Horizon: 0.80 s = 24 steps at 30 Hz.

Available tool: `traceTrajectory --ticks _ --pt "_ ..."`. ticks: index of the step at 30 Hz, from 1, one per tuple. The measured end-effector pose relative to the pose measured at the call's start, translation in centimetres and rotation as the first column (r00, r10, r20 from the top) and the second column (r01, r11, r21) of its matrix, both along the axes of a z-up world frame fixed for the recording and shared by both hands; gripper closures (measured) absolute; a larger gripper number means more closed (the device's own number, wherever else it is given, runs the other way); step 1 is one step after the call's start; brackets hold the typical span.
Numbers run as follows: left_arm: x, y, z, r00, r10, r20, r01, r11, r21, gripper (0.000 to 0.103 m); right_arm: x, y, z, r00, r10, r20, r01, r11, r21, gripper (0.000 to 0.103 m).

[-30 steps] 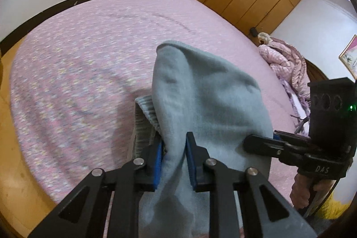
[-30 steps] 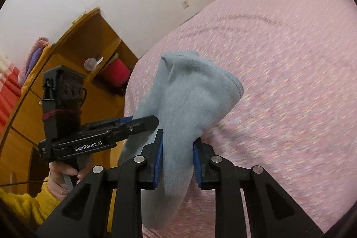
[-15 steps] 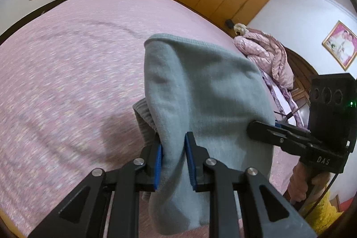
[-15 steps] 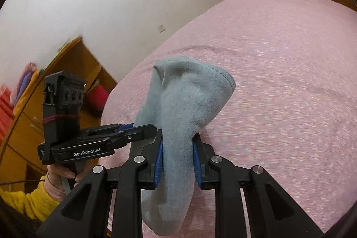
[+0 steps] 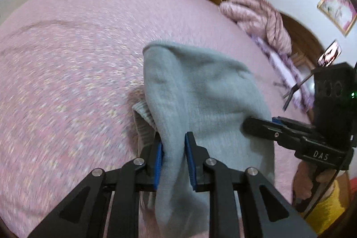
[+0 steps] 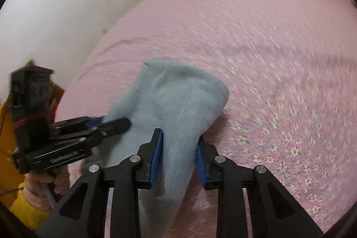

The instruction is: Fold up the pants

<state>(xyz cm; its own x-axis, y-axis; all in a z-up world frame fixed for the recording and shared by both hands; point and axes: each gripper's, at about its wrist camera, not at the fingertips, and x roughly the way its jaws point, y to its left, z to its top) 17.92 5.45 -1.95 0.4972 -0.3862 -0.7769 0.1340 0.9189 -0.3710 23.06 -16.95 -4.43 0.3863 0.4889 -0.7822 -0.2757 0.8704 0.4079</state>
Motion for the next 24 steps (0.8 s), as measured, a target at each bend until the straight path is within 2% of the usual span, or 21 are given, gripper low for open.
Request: traceTrajectory --ticks 3,5,6,12,14,16,20,24 --pt "1.8 -1.0 -1.3 1.0 -0.019 -0.005 0.02 0.997 0.081 0.078 -0.2 -0.6 -0.7 0.999 -0.024 -0.024 0.025 0.999 0.036 0.069" --pt "2.0 -1.0 -1.9 1.0 -0.015 -0.004 0.016 0.994 0.106 0.073 -0.9 -0.8 -0.1 0.999 -0.033 -0.009 0.033 0.999 0.024 0.068" --pt "1.9 -0.9 -2.0 1.0 -0.014 -0.002 0.014 0.994 0.113 0.069 -1.5 -1.0 0.3 0.999 -0.041 0.008 0.041 0.999 0.012 0.068" --pt "-0.4 0.5 -1.8 0.998 0.041 0.043 -0.046 0.992 0.122 0.069 -6.5 -2.1 3.9 0.98 -0.095 0.173 0.104 0.994 -0.042 0.069" --pt "-1.3 0.6 -1.5 0.997 0.061 0.051 -0.067 0.99 0.127 0.07 -7.7 -1.6 4.3 0.977 -0.084 0.196 0.093 0.995 -0.039 0.074" --pt "-1.9 0.2 -1.0 0.997 0.062 0.054 -0.069 0.989 0.131 0.07 -8.7 -0.5 4.1 0.981 -0.063 0.184 0.073 0.996 -0.049 0.075" --pt "-4.0 -1.5 -0.8 0.997 0.037 0.064 -0.049 0.977 0.207 0.07 -9.6 1.7 1.9 0.993 -0.025 0.115 0.035 0.996 -0.083 0.075" --pt "-5.3 -1.1 -1.6 0.999 0.042 0.032 -0.048 0.982 0.184 0.07 -10.5 2.9 0.5 0.996 -0.041 0.085 0.048 0.996 -0.079 0.075"
